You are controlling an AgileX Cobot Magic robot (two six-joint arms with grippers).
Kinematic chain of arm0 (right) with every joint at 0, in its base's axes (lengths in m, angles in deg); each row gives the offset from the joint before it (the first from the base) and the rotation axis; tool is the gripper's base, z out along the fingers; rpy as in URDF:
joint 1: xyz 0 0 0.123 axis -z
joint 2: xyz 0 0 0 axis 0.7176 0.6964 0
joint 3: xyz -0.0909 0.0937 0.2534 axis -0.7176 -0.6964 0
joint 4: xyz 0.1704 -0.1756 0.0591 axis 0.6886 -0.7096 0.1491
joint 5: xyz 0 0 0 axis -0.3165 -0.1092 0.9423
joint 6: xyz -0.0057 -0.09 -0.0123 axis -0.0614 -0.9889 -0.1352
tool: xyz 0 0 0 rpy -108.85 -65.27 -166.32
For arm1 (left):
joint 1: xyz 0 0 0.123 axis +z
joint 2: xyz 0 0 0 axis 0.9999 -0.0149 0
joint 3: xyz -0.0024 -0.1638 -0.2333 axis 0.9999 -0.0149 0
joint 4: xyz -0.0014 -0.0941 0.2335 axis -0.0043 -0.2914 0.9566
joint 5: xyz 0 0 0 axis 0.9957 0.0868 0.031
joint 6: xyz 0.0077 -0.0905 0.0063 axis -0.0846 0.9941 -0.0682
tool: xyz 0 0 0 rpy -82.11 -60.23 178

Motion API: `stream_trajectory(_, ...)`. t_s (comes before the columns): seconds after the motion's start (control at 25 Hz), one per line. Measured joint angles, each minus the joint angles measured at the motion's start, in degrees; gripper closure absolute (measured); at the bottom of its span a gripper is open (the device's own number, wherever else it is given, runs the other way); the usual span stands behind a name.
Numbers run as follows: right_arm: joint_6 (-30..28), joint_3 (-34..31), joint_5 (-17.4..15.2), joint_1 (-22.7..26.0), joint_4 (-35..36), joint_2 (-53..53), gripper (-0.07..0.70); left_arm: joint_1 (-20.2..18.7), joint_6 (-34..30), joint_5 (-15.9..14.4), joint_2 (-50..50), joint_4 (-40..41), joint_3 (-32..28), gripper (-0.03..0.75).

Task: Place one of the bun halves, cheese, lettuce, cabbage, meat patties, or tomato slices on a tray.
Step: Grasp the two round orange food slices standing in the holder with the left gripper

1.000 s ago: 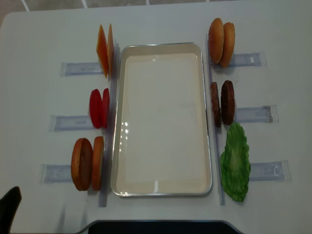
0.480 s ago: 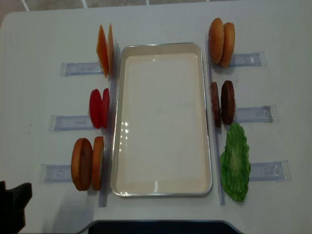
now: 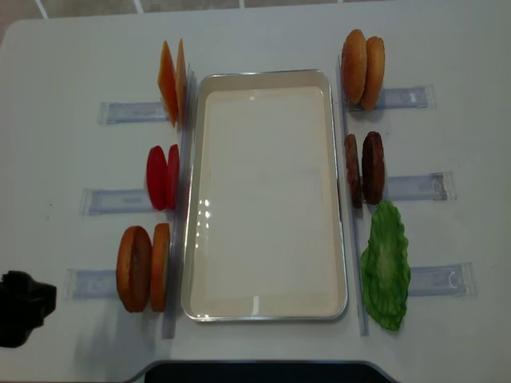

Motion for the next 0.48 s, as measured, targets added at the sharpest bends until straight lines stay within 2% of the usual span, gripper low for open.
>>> stream_trajectory(0.48,0.0,0.0,0.0,0.0,0.0,0.0,0.288,0.0,1.7,-2.2,-20.2,0.8,13.8,0.263)
